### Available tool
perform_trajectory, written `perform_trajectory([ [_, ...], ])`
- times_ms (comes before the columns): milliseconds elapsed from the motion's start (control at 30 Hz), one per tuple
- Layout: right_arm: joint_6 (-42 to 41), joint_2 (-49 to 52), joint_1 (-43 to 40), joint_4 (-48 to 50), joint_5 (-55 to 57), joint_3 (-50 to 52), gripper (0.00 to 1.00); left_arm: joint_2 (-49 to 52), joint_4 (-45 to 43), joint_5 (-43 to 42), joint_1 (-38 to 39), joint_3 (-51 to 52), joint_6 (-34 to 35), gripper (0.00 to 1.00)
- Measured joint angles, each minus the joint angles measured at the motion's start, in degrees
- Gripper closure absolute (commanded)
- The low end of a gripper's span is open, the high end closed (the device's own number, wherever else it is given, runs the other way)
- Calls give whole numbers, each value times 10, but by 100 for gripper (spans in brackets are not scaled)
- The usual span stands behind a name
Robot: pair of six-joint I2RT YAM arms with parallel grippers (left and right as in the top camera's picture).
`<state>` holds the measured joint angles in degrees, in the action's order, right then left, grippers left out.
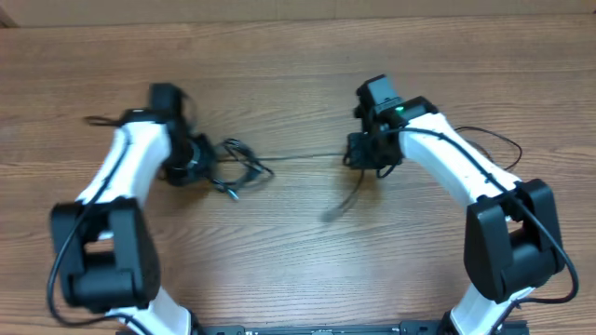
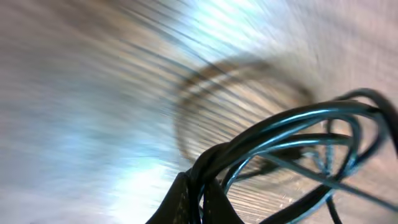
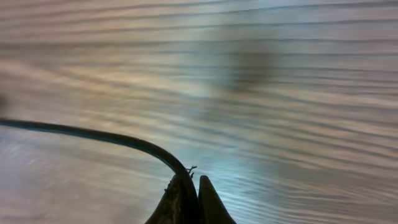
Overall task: Untangle cables
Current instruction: 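Pull the right gripper up and right, stretching a cable strand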
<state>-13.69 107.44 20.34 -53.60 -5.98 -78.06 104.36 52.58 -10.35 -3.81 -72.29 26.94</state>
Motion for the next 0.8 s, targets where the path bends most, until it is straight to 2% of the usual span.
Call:
perform_trajectory([
  [267, -2, 0, -68, 4, -6, 0, 96, -18, 41, -26, -131, 0, 26, 96],
  [433, -2, 0, -72, 11, -26, 0, 96, -18, 41, -99, -207, 8, 9, 96],
  [667, -3, 0, -79, 27, -26, 0, 96, -18, 35, -132, -209, 12, -40, 96],
  [800, -3, 0, -92, 35, -31, 0, 96, -18, 14, -129, -174, 28, -62, 90],
])
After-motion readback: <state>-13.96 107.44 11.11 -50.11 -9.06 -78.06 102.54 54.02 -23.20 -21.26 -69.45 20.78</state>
